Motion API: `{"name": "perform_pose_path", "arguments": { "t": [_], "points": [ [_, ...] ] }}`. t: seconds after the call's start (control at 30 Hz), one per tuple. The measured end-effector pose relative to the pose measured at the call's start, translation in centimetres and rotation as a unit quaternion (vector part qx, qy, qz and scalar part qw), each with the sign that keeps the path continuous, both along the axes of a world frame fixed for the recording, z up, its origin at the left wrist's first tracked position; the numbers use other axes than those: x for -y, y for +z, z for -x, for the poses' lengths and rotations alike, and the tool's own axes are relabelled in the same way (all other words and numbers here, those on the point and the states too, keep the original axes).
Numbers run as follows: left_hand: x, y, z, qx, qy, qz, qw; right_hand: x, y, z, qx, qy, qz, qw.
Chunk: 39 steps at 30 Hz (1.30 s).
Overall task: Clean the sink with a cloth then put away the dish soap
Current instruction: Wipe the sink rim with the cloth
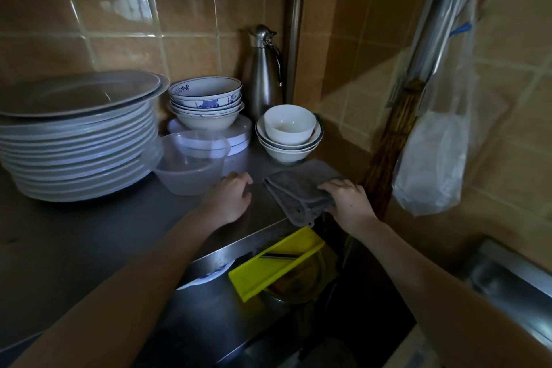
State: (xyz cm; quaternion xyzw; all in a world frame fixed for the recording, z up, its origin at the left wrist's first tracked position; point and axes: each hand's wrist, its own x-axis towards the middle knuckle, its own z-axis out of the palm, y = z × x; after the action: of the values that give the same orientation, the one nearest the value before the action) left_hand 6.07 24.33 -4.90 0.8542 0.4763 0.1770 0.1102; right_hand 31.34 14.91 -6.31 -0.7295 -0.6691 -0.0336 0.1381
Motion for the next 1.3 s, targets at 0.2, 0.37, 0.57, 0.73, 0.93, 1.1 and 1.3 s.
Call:
{"name": "perform_pose_path", "arguments": {
  "t": [0.2,0.37,0.57,0.73,0.93,1.1,1.3],
  "points": [
    [1.6,0.7,-0.5,-0.012,-0.005,-0.011,1.000,1.4,1.1,0.8,-0.007,-0.003,-0.023,1.000],
    [3.4,1.3,-1.0,-0.013,-0.012,-0.023,1.000,4.2,1.6,1.2,-0.018,0.007,-0.034,0.999],
    [5.6,1.8,-1.9,0.011,-0.028,-0.012,0.999,7.7,2.8,0.5,-0.044,0.021,-0.049,0.998],
    [7.5,2.2,-3.3,0.012,-0.042,-0.007,0.999,10.7,4.0,-0.2,-0.056,0.017,-0.048,0.997],
    [9.9,2.3,-5.1,0.024,-0.074,-0.015,0.997,14.5,4.3,-1.2,-0.128,-0.026,-0.009,0.991],
    [12.0,1.5,-6.6,0.036,-0.081,-0.004,0.996,17.7,2.9,-2.2,-0.211,-0.052,-0.030,0.976],
    [14.1,-0.5,-8.0,0.046,-0.103,0.020,0.993,21.0,0.8,-3.4,-0.286,-0.061,-0.037,0.956]
  ]
}}
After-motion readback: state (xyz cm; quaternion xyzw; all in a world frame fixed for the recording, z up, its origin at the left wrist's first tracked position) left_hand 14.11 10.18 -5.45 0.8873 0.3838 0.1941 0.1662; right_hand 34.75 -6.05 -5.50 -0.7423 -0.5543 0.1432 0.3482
